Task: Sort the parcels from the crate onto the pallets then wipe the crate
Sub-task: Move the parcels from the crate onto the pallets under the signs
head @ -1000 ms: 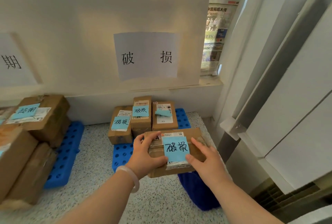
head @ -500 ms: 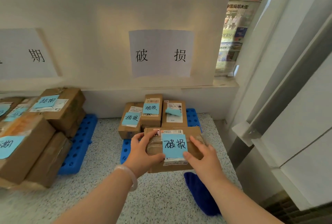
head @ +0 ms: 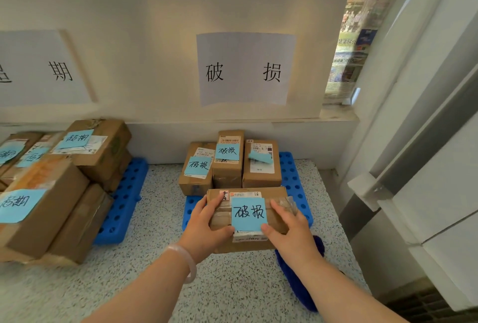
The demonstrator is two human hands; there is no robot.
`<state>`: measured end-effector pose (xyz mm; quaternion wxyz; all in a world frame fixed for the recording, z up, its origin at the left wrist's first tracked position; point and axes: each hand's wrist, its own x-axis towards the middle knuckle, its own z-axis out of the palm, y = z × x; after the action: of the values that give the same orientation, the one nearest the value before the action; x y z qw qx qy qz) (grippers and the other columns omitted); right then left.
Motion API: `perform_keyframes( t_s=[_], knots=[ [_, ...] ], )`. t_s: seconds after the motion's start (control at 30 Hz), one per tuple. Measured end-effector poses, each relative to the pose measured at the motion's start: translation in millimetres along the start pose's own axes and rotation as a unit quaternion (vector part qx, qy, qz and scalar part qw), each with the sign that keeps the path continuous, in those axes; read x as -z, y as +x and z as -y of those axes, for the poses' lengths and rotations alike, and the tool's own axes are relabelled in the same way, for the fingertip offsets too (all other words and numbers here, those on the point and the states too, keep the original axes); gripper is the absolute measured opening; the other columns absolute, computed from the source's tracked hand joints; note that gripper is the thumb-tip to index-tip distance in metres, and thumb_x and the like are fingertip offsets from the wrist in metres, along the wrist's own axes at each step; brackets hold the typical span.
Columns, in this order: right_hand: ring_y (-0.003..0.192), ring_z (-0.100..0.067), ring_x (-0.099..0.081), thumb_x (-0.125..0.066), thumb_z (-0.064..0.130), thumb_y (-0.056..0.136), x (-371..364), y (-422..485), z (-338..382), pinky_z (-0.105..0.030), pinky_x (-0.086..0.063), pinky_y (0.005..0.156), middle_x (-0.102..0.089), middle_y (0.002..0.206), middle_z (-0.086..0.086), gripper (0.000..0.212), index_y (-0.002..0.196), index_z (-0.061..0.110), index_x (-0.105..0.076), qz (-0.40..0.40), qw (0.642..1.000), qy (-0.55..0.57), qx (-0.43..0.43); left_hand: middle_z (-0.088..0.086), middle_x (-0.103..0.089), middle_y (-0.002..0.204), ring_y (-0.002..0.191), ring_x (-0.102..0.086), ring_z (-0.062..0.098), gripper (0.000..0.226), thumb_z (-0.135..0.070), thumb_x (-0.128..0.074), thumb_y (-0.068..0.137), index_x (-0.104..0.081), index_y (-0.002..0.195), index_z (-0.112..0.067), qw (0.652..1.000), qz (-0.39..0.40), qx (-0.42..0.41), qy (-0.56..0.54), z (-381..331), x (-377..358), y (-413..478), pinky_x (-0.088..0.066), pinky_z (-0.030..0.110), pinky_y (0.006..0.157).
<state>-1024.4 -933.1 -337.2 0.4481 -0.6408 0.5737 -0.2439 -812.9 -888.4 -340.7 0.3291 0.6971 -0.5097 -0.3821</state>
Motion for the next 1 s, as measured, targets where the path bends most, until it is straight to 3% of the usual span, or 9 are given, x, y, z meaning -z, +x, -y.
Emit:
perform_keyframes(
  t_s=[0.2, 0.37, 0.53, 0.83, 1.0],
  knots=[
    [0.141, -0.018, -0.027, -0.068, 0.036, 0.09, -19, 10, 14, -0.036, -0.034, 0.112, -0.018, 0.155, 0.001, 0.064, 0.146, 0.045, -0.036, 0.032, 0.999, -0.023, -0.016, -0.011, -0.013, 0.155, 0.128, -0.025, 0.007, 0.08, -0.026, -0.073, 0.086, -0.026, 0.149, -0.04, 1.0, 0.005, 0.007, -0.008, 16, 18, 7, -0.034, 0.024, 0.103],
    [0.142, -0.016, -0.025, -0.067, 0.034, 0.092, -45, 22, 21, -0.032, -0.029, 0.114, -0.019, 0.153, 0.002, 0.065, 0.148, 0.041, -0.035, 0.05, 0.998, -0.036, -0.025, -0.01, -0.009, 0.16, 0.143, -0.023, 0.02, 0.082, -0.032, -0.076, 0.082, -0.025, 0.143, -0.052, 0.999, 0.013, 0.038, 0.0, 42, 36, 21, -0.033, 0.041, 0.115],
    [0.141, -0.017, -0.028, -0.068, 0.036, 0.091, -79, 39, 18, -0.037, -0.031, 0.115, -0.017, 0.154, 0.002, 0.067, 0.148, 0.045, -0.033, 0.066, 0.995, -0.051, -0.047, -0.007, -0.005, 0.161, 0.145, -0.018, 0.019, 0.083, -0.025, -0.074, 0.085, -0.024, 0.15, -0.042, 0.998, 0.028, 0.06, 0.005, 66, 52, 34, -0.028, 0.035, 0.114],
    [0.141, -0.018, -0.025, -0.063, 0.041, 0.093, -121, 75, 19, -0.038, -0.03, 0.115, -0.01, 0.156, 0.003, 0.073, 0.15, 0.049, -0.019, 0.075, 0.991, -0.086, -0.068, -0.008, 0.007, 0.162, 0.15, -0.007, 0.021, 0.088, -0.023, -0.07, 0.088, -0.013, 0.15, -0.049, 0.994, 0.052, 0.093, 0.013, 93, 71, 69, -0.026, 0.035, 0.115],
    [0.144, -0.019, -0.02, -0.058, 0.046, 0.093, -132, 88, 18, -0.041, -0.032, 0.116, 0.0, 0.158, 0.007, 0.074, 0.149, 0.055, -0.011, 0.064, 0.989, -0.121, -0.051, -0.013, 0.018, 0.16, 0.15, 0.001, 0.02, 0.104, -0.045, -0.078, 0.077, 0.0, 0.144, -0.058, 0.995, 0.053, 0.081, 0.037, 111, 68, 88, -0.016, 0.05, 0.121]
  ],
)
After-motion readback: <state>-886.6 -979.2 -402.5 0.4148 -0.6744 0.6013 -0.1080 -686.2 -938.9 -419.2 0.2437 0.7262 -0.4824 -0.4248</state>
